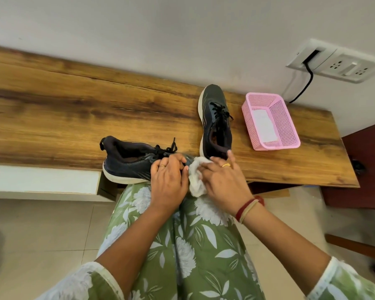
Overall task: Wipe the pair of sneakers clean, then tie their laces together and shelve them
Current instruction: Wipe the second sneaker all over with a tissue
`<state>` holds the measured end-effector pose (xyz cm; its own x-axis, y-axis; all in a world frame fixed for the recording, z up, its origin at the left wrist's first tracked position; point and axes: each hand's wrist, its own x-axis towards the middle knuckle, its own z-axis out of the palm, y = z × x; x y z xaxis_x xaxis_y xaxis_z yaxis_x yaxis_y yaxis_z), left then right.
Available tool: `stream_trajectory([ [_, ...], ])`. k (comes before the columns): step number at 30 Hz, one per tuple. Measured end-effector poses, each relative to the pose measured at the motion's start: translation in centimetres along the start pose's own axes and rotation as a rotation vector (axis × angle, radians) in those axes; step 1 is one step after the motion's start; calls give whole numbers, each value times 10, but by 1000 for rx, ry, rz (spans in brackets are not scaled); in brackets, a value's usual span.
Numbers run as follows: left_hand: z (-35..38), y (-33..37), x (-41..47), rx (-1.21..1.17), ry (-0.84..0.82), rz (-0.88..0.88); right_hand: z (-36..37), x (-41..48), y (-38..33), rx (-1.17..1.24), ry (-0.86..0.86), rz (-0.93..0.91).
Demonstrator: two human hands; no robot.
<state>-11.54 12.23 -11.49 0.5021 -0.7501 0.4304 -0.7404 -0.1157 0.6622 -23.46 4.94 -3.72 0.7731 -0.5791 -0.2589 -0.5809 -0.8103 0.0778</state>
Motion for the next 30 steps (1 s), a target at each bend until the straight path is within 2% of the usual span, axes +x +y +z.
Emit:
stream_trajectory([
  [2, -1, 1, 0, 1, -7, 1, 2, 1, -1, -36, 6, 43],
  [6, -1, 1, 0, -5, -5, 4, 5, -3, -5, 0, 27, 1],
  [9, -2, 1, 0, -7, -8, 7, 0, 2, 6, -21, 8, 61],
  [13, -1, 1, 0, -7, -9, -3, 5, -1, -6, 100, 24, -37],
  [16, -1, 0, 0, -7, -11, -1, 3, 3, 2, 35, 28, 20],
  [20, 0, 0, -1, -5, 1, 0, 12, 0, -10, 92, 77, -33],
  [24, 0, -1, -1, 7, -3, 9, 11, 0, -4, 84, 89, 45],
  [27, -1, -1, -1, -3, -27, -6, 14, -7, -17, 364, 128, -22],
  [28, -1, 0, -1, -13, -33, -18, 10, -12, -18, 566, 110, 13],
  [30, -3, 0, 1, -9, -44, -33, -3, -25, -10, 1142, 94, 218],
])
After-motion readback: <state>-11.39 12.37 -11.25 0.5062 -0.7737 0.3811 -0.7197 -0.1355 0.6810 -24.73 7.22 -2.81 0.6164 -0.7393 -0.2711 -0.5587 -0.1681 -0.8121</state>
